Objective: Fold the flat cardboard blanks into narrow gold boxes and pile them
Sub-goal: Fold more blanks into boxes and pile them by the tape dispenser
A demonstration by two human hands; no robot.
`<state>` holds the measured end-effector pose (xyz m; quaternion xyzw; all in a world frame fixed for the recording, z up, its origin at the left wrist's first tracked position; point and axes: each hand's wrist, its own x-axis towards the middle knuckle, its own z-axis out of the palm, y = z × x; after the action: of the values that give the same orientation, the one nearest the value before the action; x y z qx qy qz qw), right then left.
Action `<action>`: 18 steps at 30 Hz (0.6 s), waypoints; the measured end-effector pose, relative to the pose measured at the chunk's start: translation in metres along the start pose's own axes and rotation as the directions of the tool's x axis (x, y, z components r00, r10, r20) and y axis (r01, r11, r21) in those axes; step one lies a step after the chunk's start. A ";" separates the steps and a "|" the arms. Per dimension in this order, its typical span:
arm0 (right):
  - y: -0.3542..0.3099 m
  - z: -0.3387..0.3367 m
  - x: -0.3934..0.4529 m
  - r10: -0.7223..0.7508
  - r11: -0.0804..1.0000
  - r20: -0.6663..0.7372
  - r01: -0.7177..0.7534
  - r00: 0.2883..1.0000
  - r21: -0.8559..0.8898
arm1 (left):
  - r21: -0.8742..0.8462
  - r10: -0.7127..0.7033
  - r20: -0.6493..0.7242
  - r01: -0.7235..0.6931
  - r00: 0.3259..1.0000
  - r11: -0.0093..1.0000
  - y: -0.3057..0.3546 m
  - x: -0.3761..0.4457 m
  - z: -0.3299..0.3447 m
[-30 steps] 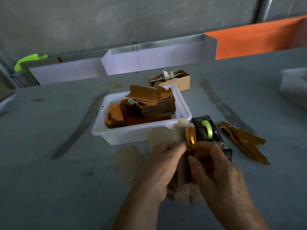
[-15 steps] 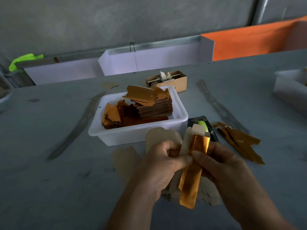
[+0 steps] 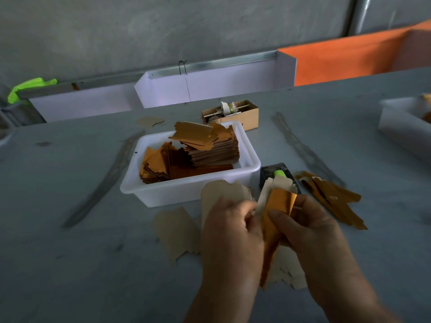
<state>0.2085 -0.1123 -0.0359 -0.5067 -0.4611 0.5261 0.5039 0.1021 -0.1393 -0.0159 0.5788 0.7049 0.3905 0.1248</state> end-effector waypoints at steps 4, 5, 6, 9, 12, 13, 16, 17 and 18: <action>0.000 0.002 -0.002 0.016 1.000 0.009 -0.016 1.000 -0.008 | 0.446 0.167 0.068 -0.180 0.984 0.877 0.014 -0.011 0.010; 0.000 0.002 -0.003 0.020 1.000 0.011 -0.019 1.000 -0.014 | 0.496 0.166 0.095 -0.191 0.982 0.847 0.017 -0.013 0.012; 0.001 0.003 -0.003 0.025 1.000 0.009 -0.025 1.000 -0.011 | 0.529 0.155 0.108 -0.189 0.982 0.827 0.019 -0.015 0.015; 0.001 0.002 -0.005 0.063 0.998 0.022 -0.064 0.998 0.027 | 0.568 0.142 0.155 -0.206 0.978 0.797 0.021 -0.018 0.020; 0.000 -0.001 -0.006 0.099 0.992 0.067 -0.103 0.993 0.066 | 0.530 0.148 0.152 -0.207 0.977 0.822 0.015 -0.017 0.021; 0.000 -0.002 -0.007 0.106 0.991 0.076 -0.112 0.991 0.073 | 0.498 0.151 0.141 -0.202 0.978 0.843 0.012 -0.016 0.020; -0.003 -0.003 -0.009 0.110 0.990 0.108 -0.119 0.988 0.081 | 0.330 0.156 0.142 -0.195 0.977 0.923 0.008 -0.012 0.013; -0.004 -0.003 -0.009 0.105 0.992 0.111 -0.112 0.988 0.065 | 0.275 0.154 0.127 -0.184 0.980 0.944 0.005 -0.011 0.013; -0.005 -0.003 -0.009 0.102 0.994 0.107 -0.106 0.989 0.038 | 0.215 0.163 0.074 -0.175 0.984 0.961 0.000 -0.011 0.015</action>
<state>0.2116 -0.1208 -0.0306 -0.4904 -0.4482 0.5877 0.4618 0.1145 -0.1432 -0.0287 0.6577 0.6882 0.3029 0.0455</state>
